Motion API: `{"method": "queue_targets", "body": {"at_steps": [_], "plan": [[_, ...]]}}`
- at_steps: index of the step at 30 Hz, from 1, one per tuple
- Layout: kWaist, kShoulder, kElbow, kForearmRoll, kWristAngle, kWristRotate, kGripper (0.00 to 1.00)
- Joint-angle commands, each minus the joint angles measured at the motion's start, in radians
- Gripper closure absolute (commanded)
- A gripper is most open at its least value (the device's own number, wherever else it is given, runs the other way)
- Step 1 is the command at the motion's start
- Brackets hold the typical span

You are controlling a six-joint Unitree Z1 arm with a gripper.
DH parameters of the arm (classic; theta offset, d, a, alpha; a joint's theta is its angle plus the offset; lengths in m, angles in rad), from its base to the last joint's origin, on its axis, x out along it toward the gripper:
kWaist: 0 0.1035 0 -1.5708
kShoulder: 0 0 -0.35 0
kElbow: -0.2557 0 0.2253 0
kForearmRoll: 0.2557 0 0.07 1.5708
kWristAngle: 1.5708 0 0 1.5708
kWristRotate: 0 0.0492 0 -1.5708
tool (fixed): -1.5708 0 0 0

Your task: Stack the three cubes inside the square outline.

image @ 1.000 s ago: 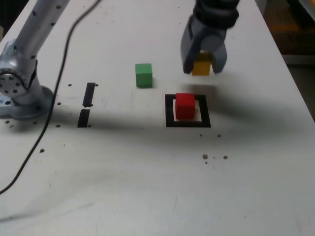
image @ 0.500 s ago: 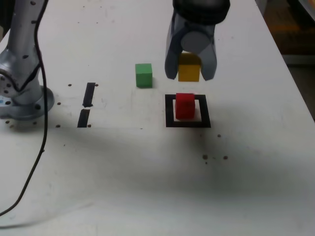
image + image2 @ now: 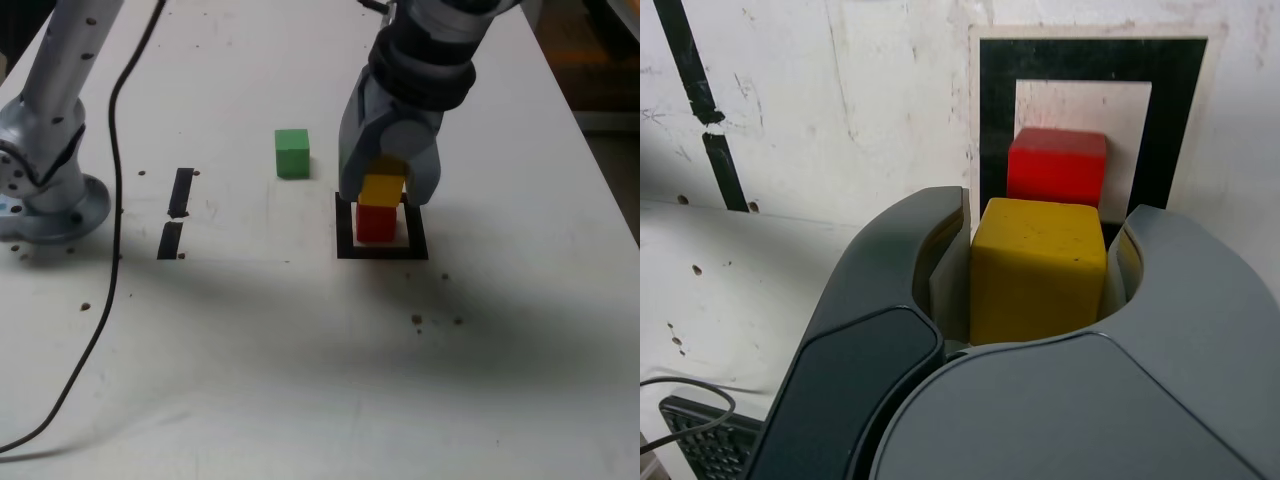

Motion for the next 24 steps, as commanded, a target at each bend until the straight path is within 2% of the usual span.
{"method": "queue_targets", "body": {"at_steps": [1, 7, 16, 22, 24], "plan": [[0.013, 0.01, 0.021, -0.023, -0.005, 0.001, 0.82], [0.026, 0.016, 0.05, -0.071, -0.013, 0.006, 0.82], [0.042, 0.01, 0.085, -0.096, -0.001, 0.012, 0.81], [0.043, 0.007, 0.099, -0.098, -0.007, 0.012, 0.64], [0.043, 0.007, 0.103, -0.098, -0.011, 0.012, 0.55]]}}
